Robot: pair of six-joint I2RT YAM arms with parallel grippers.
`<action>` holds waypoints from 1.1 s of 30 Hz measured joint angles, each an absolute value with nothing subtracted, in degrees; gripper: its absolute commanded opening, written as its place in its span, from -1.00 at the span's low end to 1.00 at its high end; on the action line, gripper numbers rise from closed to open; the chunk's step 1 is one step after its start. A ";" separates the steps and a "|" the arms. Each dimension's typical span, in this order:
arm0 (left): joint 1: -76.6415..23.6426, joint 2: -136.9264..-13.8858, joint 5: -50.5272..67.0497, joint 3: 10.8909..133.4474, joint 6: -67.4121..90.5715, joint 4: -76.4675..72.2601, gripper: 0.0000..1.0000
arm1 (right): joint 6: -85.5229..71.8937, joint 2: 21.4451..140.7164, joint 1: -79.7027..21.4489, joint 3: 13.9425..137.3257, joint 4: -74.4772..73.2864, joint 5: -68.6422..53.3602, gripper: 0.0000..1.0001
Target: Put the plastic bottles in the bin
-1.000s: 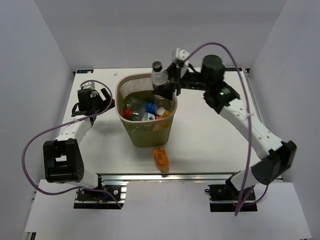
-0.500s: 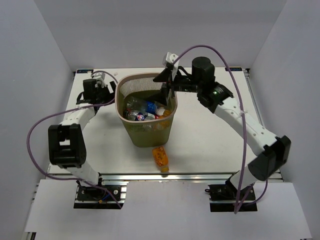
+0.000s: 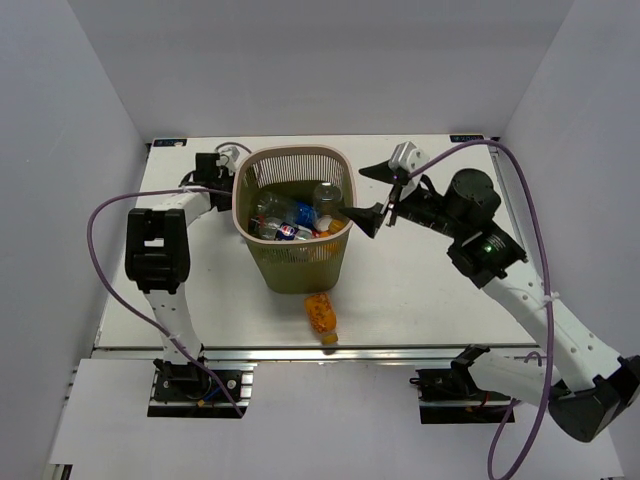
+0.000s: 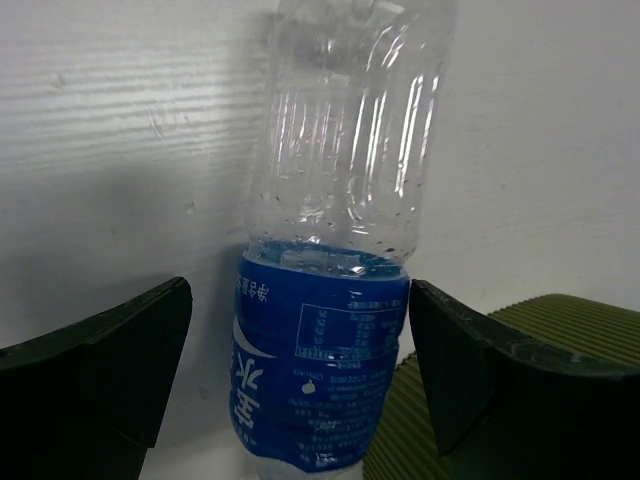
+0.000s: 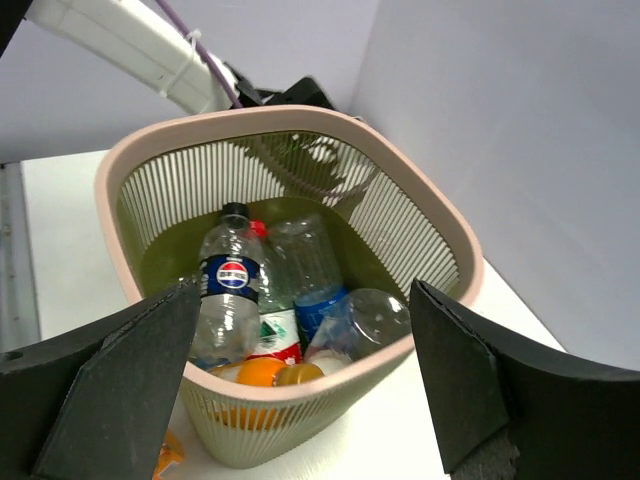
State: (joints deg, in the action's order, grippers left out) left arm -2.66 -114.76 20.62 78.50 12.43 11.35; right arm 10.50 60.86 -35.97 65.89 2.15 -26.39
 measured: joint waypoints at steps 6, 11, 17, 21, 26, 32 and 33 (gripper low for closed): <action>-3.73 -117.36 19.44 79.29 11.94 13.65 0.75 | 10.52 58.11 -35.16 61.93 3.66 -23.11 0.79; -3.88 -117.43 17.98 79.64 12.40 14.59 0.10 | 9.91 58.11 -34.33 60.75 4.36 -21.54 0.79; -3.88 -114.56 12.62 79.44 12.67 17.28 -0.03 | 7.97 56.90 -33.41 56.97 5.96 -18.74 0.79; -3.40 -107.94 4.78 79.50 14.11 20.23 -0.16 | 5.13 54.28 -32.84 52.51 7.29 -13.72 0.79; -2.68 -96.01 -7.18 82.11 17.34 22.98 -0.10 | 0.38 48.84 -32.62 43.16 12.36 -4.25 0.79; -1.91 -79.79 -4.78 86.21 18.33 19.38 0.07 | -4.29 44.42 -32.47 35.53 13.80 10.96 0.79; -1.93 -77.12 -1.45 86.24 18.24 18.04 0.08 | -4.43 44.03 -32.36 34.74 13.93 11.99 0.79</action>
State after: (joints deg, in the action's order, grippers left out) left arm -1.93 -77.12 -1.45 86.24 18.24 18.04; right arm -4.43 44.03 -32.36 34.74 13.93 11.99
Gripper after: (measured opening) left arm 0.680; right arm 0.895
